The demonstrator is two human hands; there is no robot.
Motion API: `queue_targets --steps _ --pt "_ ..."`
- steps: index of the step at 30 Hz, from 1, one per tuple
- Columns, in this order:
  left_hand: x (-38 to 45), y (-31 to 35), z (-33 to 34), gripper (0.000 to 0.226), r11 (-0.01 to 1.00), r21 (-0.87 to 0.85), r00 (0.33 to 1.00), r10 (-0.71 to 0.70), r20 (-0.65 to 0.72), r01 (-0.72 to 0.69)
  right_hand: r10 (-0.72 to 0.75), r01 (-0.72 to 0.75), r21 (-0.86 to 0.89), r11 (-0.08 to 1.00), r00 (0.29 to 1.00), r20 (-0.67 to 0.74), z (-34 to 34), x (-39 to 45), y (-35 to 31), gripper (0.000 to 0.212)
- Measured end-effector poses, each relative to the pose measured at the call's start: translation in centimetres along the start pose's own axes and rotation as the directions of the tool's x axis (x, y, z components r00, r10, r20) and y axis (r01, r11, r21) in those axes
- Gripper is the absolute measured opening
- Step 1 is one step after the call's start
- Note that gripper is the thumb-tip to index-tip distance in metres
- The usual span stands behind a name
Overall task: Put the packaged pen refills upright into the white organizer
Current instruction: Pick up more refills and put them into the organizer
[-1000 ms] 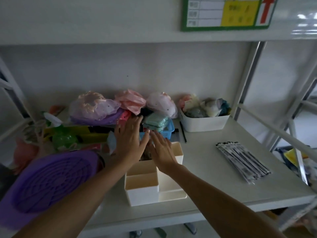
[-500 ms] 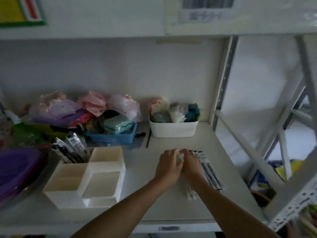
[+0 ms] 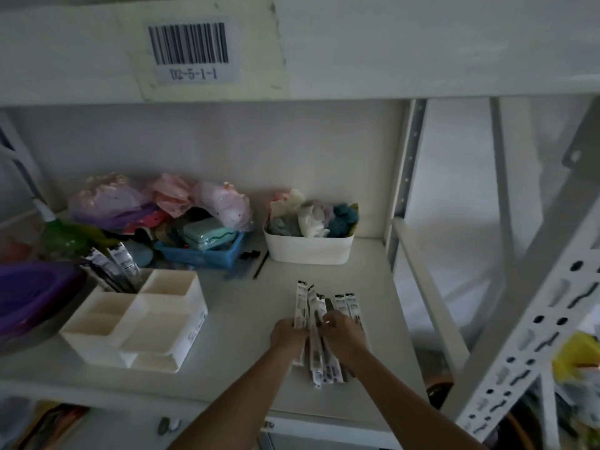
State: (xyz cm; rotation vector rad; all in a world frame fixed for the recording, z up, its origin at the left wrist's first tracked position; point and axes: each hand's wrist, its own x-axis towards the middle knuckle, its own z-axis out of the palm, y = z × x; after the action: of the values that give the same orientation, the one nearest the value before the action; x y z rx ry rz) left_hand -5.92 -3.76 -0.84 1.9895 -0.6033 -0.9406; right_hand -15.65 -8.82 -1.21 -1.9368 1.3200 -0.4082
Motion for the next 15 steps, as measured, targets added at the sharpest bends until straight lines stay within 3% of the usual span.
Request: queue_targets --steps 4,8,12,15 --pt "-0.1 0.8 -0.6 0.026 0.998 -0.030 0.998 0.057 0.019 -0.057 -0.003 0.000 0.137 0.991 1.000 0.019 0.4 0.4 -1.3 0.018" --pt "-0.3 1.2 -0.9 0.015 0.990 0.135 0.999 0.028 0.038 -0.033 0.117 -0.114 0.151 0.982 0.993 -0.010 0.6 0.8 -1.8 0.029" --pt "0.6 0.2 -0.2 0.064 0.964 0.266 0.998 -0.007 0.059 -0.009 0.186 -0.183 0.157 0.970 0.983 0.001 0.8 1.0 -1.3 0.038" --pt "1.4 -0.3 0.2 0.067 0.981 0.192 0.996 -0.046 0.073 0.031 0.218 -0.223 0.242 0.944 0.975 0.047 1.1 1.5 -1.5 0.030"
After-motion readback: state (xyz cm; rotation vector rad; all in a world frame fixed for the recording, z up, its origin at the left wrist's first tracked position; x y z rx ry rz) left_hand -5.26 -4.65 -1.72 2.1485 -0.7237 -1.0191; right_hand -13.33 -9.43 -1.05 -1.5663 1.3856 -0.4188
